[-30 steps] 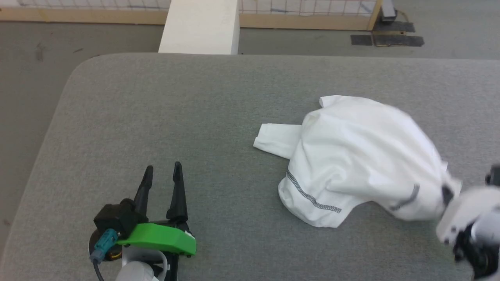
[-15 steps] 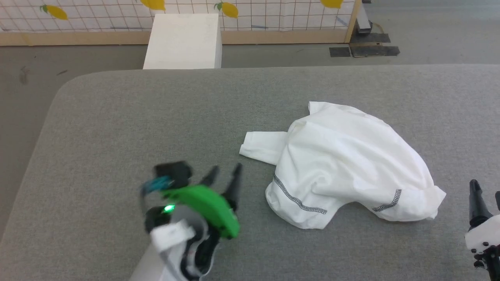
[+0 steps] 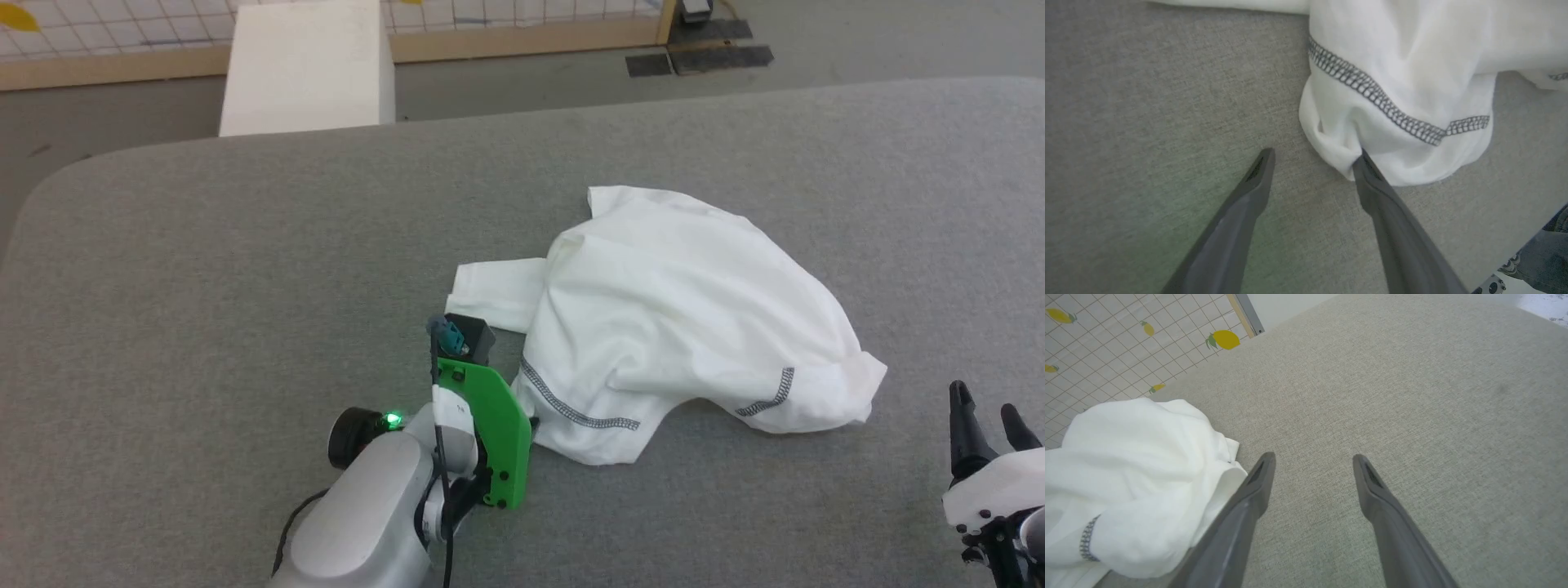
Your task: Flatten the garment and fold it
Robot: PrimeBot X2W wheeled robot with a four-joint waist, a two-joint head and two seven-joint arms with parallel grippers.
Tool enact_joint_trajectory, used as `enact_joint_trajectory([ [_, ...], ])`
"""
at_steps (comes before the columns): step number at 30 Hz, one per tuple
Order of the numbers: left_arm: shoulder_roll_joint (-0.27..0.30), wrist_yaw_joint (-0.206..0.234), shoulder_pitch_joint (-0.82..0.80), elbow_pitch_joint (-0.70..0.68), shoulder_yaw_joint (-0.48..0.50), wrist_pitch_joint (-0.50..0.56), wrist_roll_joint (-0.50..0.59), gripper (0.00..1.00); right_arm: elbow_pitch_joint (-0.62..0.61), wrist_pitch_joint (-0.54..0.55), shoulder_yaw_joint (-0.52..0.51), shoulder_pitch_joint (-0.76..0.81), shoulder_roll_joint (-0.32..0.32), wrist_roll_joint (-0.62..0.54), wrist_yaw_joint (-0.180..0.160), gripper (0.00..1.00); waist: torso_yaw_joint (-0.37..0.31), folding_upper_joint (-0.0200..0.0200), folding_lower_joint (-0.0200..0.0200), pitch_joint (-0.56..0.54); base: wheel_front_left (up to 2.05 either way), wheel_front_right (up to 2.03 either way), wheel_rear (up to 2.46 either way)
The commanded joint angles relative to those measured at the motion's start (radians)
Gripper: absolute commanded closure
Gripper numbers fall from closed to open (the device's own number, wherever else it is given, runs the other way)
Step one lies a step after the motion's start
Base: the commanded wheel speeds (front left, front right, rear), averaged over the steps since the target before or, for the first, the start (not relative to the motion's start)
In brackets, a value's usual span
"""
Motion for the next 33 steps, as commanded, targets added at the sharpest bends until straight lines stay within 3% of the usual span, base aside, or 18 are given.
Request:
enact_joint_trajectory([
  [1, 0.004, 0.000, -0.018, 0.008, 0.000, -0.009, 0.002, 0.00, 0.005, -0.011, 0.002, -0.014, 0.000, 0.004, -0.001, 0.00, -0.022, -0.0001, 0.0000, 0.023, 0.00, 0.00, 0.00],
  [2, 0.002, -0.007, -0.017, 0.013, 0.000, -0.010, -0.006, 0.00, 0.008, -0.015, 0.002, -0.014, 0.000, 0.004, -0.001, 0.00, -0.023, -0.0001, 0.0000, 0.025, 0.00, 0.00, 0.00],
  [3, -0.001, -0.015, -0.016, 0.015, 0.001, -0.013, -0.015, 0.28, 0.010, -0.018, 0.002, -0.014, 0.000, 0.004, -0.001, 0.00, -0.023, -0.0001, 0.0000, 0.026, 0.00, 0.00, 0.00],
  [4, -0.006, -0.025, -0.014, 0.014, 0.005, -0.026, -0.028, 0.69, 0.013, -0.021, 0.002, -0.014, 0.000, 0.003, -0.001, 0.00, -0.022, -0.0001, 0.0000, 0.028, 0.00, 0.00, 0.00],
  [5, -0.012, -0.033, -0.010, 0.012, 0.014, -0.039, -0.046, 1.00, 0.016, -0.022, 0.003, -0.014, 0.000, 0.001, -0.001, 0.00, -0.021, -0.0001, 0.0000, 0.028, 0.00, 0.00, 0.00],
  [10, -0.032, -0.048, 0.003, -0.017, 0.082, -0.131, -0.134, 1.00, 0.030, -0.030, 0.013, -0.020, 0.000, -0.005, -0.001, 0.00, 0.000, -0.0001, 0.0000, 0.017, 0.00, 0.00, 0.00],
  [17, 0.008, 0.000, -0.050, -0.147, 0.264, -0.324, -0.170, 1.00, 0.029, -0.027, 0.015, -0.015, 0.000, -0.016, -0.001, 0.00, 0.068, -0.0001, 0.0000, -0.023, 0.00, 0.00, 0.00],
  [21, 0.056, 0.061, -0.024, -0.233, 0.367, -0.383, -0.177, 1.00, 0.029, -0.019, 0.030, -0.009, 0.000, -0.017, -0.001, 0.00, 0.107, -0.0001, 0.0000, -0.052, 0.00, 0.00, 0.00],
  [26, 0.111, 0.187, 0.160, -0.287, 0.481, -0.402, -0.175, 1.00, 0.029, -0.014, 0.055, -0.006, 0.000, -0.016, -0.001, 0.00, 0.137, -0.0001, 0.0000, -0.073, 0.00, 0.00, 0.00],
  [28, 0.111, 0.231, 0.255, -0.296, 0.522, -0.408, -0.187, 1.00, 0.028, -0.012, 0.062, -0.006, 0.000, -0.016, -0.001, 0.00, 0.143, -0.0001, 0.0000, -0.076, 0.00, 0.00, 0.00],
  [31, 0.091, 0.262, 0.373, -0.295, 0.562, -0.413, -0.220, 1.00, 0.026, -0.010, 0.067, -0.002, 0.000, -0.017, -0.001, 0.00, 0.151, -0.0001, 0.0000, -0.077, 0.00, 0.00, 0.00],
  [33, 0.074, 0.265, 0.427, -0.295, 0.573, -0.413, -0.241, 0.66, 0.025, -0.008, 0.070, 0.000, 0.000, -0.019, -0.001, 0.00, 0.155, -0.0001, 0.0000, -0.076, 0.00, 0.00, 0.00],
])
